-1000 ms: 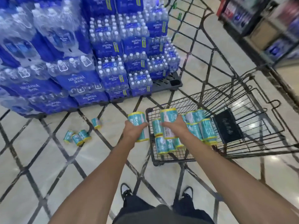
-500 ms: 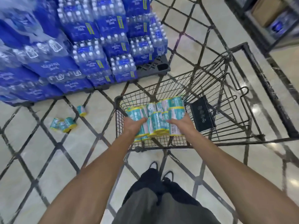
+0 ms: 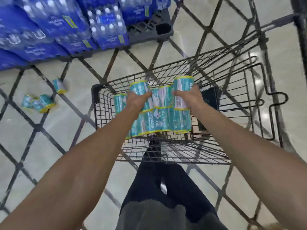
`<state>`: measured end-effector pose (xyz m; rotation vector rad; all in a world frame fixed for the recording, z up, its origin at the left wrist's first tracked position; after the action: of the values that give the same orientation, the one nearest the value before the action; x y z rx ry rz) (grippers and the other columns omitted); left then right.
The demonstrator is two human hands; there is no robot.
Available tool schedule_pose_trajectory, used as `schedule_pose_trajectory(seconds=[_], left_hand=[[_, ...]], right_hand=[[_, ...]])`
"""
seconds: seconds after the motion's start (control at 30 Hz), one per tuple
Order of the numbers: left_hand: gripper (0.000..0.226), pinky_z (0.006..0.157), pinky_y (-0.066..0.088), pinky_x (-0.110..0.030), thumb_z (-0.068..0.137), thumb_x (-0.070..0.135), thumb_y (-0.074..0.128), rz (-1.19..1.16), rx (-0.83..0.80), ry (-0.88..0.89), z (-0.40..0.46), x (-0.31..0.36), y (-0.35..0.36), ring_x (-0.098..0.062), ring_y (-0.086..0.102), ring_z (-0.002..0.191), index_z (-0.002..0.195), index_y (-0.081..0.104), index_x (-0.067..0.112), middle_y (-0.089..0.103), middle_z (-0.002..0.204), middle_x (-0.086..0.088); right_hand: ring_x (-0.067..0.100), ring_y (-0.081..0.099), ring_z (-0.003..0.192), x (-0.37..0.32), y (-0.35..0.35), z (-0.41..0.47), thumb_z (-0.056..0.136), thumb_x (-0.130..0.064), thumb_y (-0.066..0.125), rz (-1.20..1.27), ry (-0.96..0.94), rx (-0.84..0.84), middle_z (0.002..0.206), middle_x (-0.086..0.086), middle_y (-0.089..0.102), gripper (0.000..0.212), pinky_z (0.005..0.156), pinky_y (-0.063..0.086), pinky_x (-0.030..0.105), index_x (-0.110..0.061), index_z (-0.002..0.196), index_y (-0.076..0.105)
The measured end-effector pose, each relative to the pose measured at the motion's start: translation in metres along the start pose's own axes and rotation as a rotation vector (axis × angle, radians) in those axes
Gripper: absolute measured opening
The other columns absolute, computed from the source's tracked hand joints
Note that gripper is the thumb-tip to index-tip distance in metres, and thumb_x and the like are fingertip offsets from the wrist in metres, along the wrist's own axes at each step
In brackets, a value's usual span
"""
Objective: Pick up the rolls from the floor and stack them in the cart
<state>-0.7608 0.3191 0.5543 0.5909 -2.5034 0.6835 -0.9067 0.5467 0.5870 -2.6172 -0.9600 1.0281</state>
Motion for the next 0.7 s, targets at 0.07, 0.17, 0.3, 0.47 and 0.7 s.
schedule_pose_trajectory(seconds=[0.07, 0.17, 0.3, 0.47, 0.7], left_hand=[[0.102, 0.100, 0.051, -0.039, 0.070, 0.052, 0.084, 0.040, -0.002, -0.002, 0.022, 0.012, 0.016, -0.028, 0.059, 0.115, 0.146, 0.034, 0.005, 0.057, 0.132, -0.008], [0.109, 0.107, 0.045, -0.039, 0.078, 0.050, 0.081, 0.112, -0.038, -0.029, 0.058, 0.014, 0.046, -0.031, 0.050, 0.131, 0.155, 0.018, 0.004, 0.046, 0.148, -0.013], [0.113, 0.109, 0.041, -0.036, 0.080, 0.051, 0.079, 0.199, -0.039, -0.055, 0.103, -0.004, 0.079, -0.032, 0.043, 0.139, 0.157, 0.013, 0.002, 0.039, 0.154, -0.017], [0.115, 0.113, 0.038, -0.038, 0.081, 0.044, 0.081, 0.208, -0.039, -0.139, 0.133, -0.041, 0.113, -0.032, 0.038, 0.143, 0.159, 0.005, 0.006, 0.034, 0.158, -0.016], [0.130, 0.117, 0.033, -0.050, 0.078, 0.042, 0.085, 0.195, -0.056, -0.258, 0.146, -0.051, 0.124, -0.036, 0.025, 0.149, 0.158, -0.013, 0.012, 0.016, 0.165, -0.018]], right_hand=[[0.028, 0.065, 0.111, -0.013, 0.007, 0.029, 0.046, -0.048, 0.092, -0.012, 0.000, 0.010, 0.127, 0.008, 0.062, 0.113, 0.096, 0.056, 0.048, -0.013, 0.140, 0.039], [0.029, 0.060, 0.122, -0.014, 0.024, 0.078, 0.046, -0.049, 0.091, -0.077, -0.005, 0.005, 0.136, 0.012, 0.058, 0.119, 0.101, 0.053, 0.046, -0.009, 0.144, 0.038], [0.030, 0.044, 0.140, 0.002, 0.048, 0.129, 0.067, -0.046, 0.090, -0.170, 0.015, -0.029, 0.155, 0.016, 0.041, 0.125, 0.113, 0.042, 0.040, -0.003, 0.158, 0.017], [0.029, 0.035, 0.147, 0.050, 0.062, 0.168, 0.077, -0.042, 0.086, -0.236, 0.094, -0.028, 0.164, 0.013, 0.029, 0.124, 0.116, 0.037, 0.036, -0.008, 0.161, 0.001], [0.036, 0.027, 0.150, 0.056, 0.066, 0.172, 0.074, -0.052, 0.086, -0.383, 0.141, 0.013, 0.166, 0.016, 0.018, 0.133, 0.119, 0.033, 0.046, -0.014, 0.161, -0.006]])
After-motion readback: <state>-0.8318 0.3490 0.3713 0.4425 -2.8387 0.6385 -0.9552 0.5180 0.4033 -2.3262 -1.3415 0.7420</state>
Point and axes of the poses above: each hand's wrist, its own z-axis towards the middle knuckle, its own y-axis out of the palm, x = y × z, the point moved 9 cm from there along z, towards the middle knuckle
